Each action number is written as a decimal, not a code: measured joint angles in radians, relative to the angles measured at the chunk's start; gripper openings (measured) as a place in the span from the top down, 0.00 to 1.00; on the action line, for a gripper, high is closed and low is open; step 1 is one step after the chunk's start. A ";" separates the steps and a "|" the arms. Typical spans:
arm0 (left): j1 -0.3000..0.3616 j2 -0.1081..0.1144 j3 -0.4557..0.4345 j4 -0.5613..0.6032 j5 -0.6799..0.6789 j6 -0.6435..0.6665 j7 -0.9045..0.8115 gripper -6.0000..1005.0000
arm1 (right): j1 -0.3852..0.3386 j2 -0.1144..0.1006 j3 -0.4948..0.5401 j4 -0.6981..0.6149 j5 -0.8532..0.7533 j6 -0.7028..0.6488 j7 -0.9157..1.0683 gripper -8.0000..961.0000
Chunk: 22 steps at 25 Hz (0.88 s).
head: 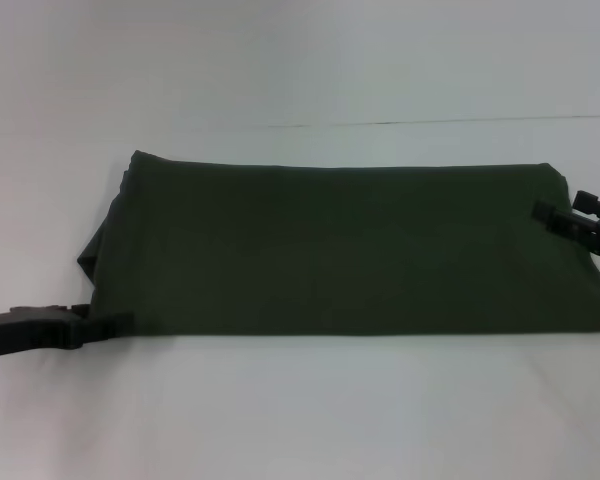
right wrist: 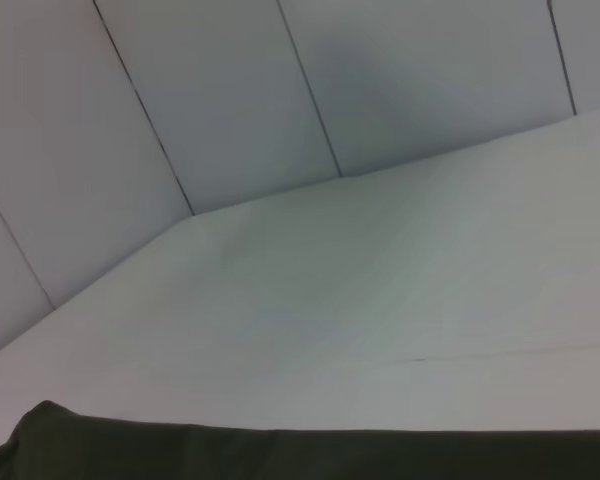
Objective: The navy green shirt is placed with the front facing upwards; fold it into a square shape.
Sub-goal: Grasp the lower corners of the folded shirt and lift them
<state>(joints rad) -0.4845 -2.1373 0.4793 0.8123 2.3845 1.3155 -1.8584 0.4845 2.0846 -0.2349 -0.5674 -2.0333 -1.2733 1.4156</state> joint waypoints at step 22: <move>-0.002 -0.001 0.019 -0.001 0.004 -0.044 0.015 0.81 | -0.010 0.000 0.001 -0.002 0.002 -0.013 0.006 0.09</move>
<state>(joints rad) -0.4860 -2.1381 0.4987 0.8114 2.3880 1.2714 -1.8435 0.4750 2.0846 -0.2339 -0.5695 -2.0308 -1.2864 1.4220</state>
